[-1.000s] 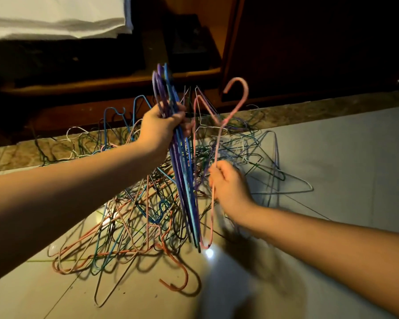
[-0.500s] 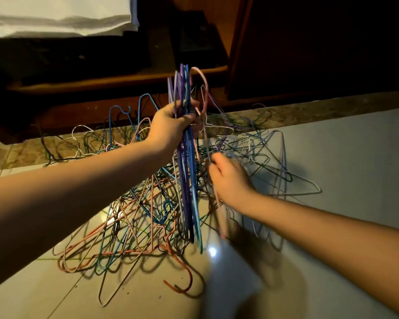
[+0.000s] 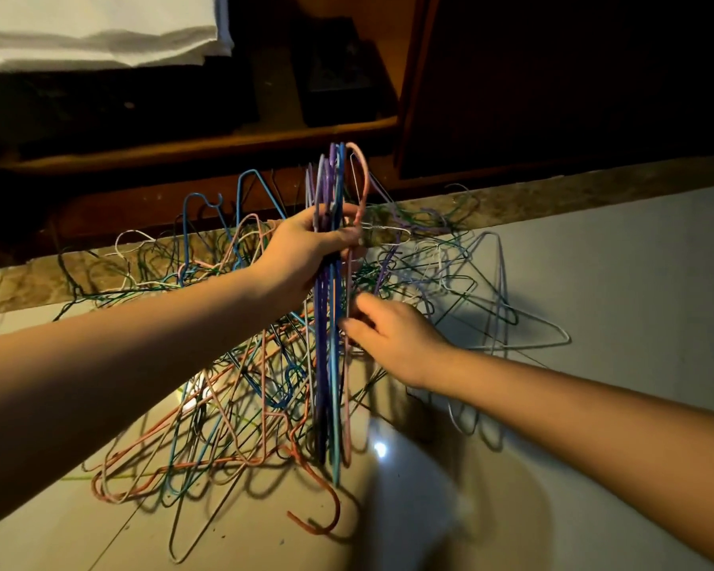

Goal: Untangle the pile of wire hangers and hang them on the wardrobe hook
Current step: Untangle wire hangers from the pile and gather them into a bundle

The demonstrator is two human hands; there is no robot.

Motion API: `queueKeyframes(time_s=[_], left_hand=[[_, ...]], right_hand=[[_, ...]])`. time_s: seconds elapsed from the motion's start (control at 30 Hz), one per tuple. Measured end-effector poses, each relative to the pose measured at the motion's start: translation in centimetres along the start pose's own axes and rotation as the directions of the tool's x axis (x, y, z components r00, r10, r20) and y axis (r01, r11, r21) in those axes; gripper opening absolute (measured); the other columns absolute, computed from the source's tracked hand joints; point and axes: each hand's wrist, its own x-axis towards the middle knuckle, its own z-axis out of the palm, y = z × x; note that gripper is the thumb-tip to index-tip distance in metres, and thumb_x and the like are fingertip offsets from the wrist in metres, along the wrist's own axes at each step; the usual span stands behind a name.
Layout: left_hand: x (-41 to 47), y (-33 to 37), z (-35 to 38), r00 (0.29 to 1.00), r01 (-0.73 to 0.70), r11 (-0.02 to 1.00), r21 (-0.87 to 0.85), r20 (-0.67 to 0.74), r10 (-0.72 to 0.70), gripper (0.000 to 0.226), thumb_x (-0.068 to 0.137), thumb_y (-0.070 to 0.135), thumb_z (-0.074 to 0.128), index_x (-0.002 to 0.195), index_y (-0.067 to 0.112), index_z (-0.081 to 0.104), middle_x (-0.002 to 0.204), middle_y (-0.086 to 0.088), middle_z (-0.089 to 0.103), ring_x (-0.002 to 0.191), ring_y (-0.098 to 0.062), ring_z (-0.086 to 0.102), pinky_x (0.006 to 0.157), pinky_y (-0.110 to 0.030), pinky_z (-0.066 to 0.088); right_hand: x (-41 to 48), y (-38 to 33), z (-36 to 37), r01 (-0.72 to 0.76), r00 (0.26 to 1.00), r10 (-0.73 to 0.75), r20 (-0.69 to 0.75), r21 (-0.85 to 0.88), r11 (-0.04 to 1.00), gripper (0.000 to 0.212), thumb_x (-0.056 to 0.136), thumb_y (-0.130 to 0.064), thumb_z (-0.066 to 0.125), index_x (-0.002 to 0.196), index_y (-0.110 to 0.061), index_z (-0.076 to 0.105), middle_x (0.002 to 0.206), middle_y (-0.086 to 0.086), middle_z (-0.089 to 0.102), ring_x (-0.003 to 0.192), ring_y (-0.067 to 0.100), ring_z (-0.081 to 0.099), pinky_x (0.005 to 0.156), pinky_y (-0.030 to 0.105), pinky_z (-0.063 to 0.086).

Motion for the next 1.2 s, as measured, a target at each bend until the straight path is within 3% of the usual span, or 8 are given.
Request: queueKeyframes(time_s=[0.13,0.2,0.3,0.53,0.67,0.83,0.93,1.2], left_hand=[[-0.1,-0.2,0.0,1.000,-0.008,0.996,0.088,-0.008,0.008,0.024,0.082,-0.008,0.058,0.103,0.004,0.059,0.066,0.001,0.062,0.053,-0.006,0.058,0.056,-0.019,0.052],[-0.1,-0.4,-0.3,0.999,0.001,0.985,0.171,-0.034,0.005,0.030,0.081,-0.003,0.063,0.110,-0.001,0.057,0.073,-0.003,0.059,0.053,-0.006,0.055,0.053,-0.017,0.050],[-0.4,-0.7,-0.6,0.999,0.022,0.969,0.247,-0.044,-0.012,0.026,0.081,0.004,0.065,0.106,0.000,0.058,0.074,-0.003,0.056,0.055,-0.006,0.052,0.049,-0.015,0.046],[0.0,-0.8,-1.2,0.989,-0.006,0.956,0.295,-0.140,0.049,0.012,0.081,0.009,0.068,0.082,0.009,0.056,0.064,-0.001,0.049,0.051,-0.010,0.048,0.048,-0.021,0.046],[0.1,-0.8,-0.9,0.991,-0.025,0.968,0.251,-0.123,0.058,0.016,0.083,0.004,0.063,0.097,0.002,0.056,0.076,-0.005,0.051,0.061,-0.012,0.052,0.055,-0.023,0.054],[-0.2,-0.9,-1.1,0.994,-0.032,0.972,0.235,-0.090,0.055,0.018,0.083,0.005,0.064,0.099,0.001,0.055,0.078,-0.006,0.052,0.062,-0.012,0.052,0.052,-0.018,0.049],[-0.2,-1.0,-1.5,0.993,-0.031,0.966,0.256,-0.106,0.059,0.016,0.083,0.004,0.064,0.097,0.001,0.055,0.075,-0.005,0.052,0.059,-0.011,0.052,0.051,-0.018,0.049],[0.0,-1.7,-1.5,0.991,-0.049,0.931,0.361,-0.099,0.091,0.011,0.082,0.004,0.065,0.091,0.000,0.058,0.072,-0.003,0.055,0.053,-0.005,0.053,0.053,-0.018,0.051]], right_hand=[[0.8,3.0,-1.4,-0.125,0.991,0.127,-0.033,0.043,0.991,0.032,0.097,-0.023,0.044,0.066,-0.023,0.041,0.064,0.000,0.049,0.068,0.023,0.053,0.061,0.032,0.037],[1.1,6.1,-2.3,-0.311,0.950,0.308,-0.041,-0.094,0.946,0.018,0.097,-0.027,0.044,0.088,-0.019,0.057,0.083,0.008,0.060,0.082,0.026,0.059,0.065,0.028,0.038],[0.5,10.3,-3.1,-0.494,0.862,0.506,-0.043,-0.296,0.817,0.031,0.096,-0.030,0.045,0.121,-0.014,0.056,0.114,0.015,0.061,0.100,0.028,0.058,0.069,0.024,0.036],[1.2,12.0,-2.0,-0.569,0.819,0.566,-0.095,-0.268,0.778,0.031,0.095,-0.034,0.047,0.114,-0.012,0.058,0.113,0.014,0.062,0.102,0.029,0.058,0.078,0.028,0.044],[2.2,12.9,-0.3,-0.646,0.754,0.656,-0.042,-0.227,0.728,0.035,0.095,-0.036,0.048,0.118,-0.010,0.056,0.118,0.012,0.059,0.108,0.029,0.057,0.088,0.028,0.044],[3.1,12.8,0.3,-0.720,0.679,0.702,-0.212,-0.011,0.694,0.025,0.096,-0.018,0.044,0.115,-0.012,0.060,0.119,0.014,0.060,0.107,0.030,0.057,0.081,0.025,0.041],[2.3,13.0,0.1,-0.683,0.684,0.670,-0.289,0.070,0.727,0.023,0.095,-0.021,0.047,0.112,-0.015,0.063,0.115,0.015,0.062,0.104,0.031,0.057,0.076,0.024,0.036],[0.6,14.1,-1.1,-0.664,0.713,0.627,-0.313,-0.014,0.748,0.027,0.095,-0.028,0.049,0.113,-0.014,0.064,0.111,0.018,0.064,0.099,0.034,0.059,0.074,0.028,0.041]])
